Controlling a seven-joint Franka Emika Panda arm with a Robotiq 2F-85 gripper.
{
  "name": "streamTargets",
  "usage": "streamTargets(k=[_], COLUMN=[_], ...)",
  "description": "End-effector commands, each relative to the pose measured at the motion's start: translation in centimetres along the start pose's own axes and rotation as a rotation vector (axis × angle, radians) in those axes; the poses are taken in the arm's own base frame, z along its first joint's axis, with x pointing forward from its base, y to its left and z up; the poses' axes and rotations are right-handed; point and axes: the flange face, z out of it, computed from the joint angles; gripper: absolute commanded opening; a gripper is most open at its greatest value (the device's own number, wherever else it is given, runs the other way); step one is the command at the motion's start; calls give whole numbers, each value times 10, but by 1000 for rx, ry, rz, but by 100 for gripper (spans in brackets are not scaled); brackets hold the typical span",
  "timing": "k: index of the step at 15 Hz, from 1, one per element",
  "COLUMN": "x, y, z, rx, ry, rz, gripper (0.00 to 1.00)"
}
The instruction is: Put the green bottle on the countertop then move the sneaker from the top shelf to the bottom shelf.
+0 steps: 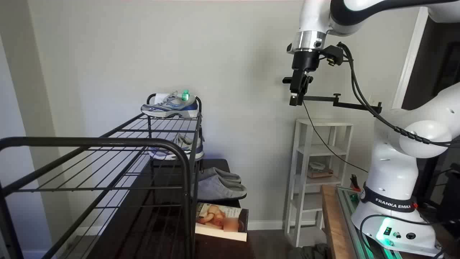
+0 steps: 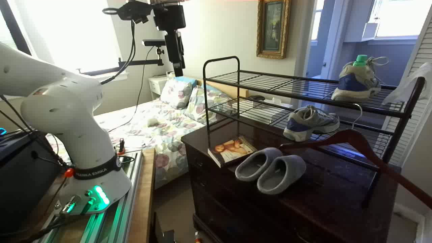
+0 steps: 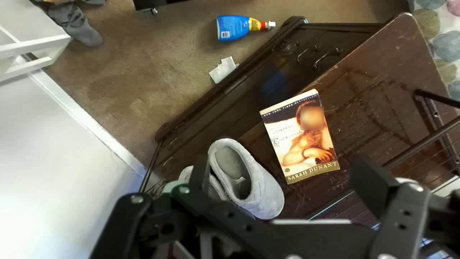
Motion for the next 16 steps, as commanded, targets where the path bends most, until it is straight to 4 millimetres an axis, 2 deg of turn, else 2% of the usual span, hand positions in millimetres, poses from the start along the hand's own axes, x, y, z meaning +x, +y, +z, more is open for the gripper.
streamTargets(k=[1,5,7,8,11,13,16], x=[0,4,27,45,84,115,163], y=[0,3,21,37,70,81,78], z=[-1,-3,-20,-34,-75,-102,-132], rx=[0,-23,-103,-149,-265,-305,-291], ry=[-1,13,53,70,128,170,222], rz=[0,-4,-76,-138,-268,-372,-543], gripper=[100,100,100,100,100,100,100])
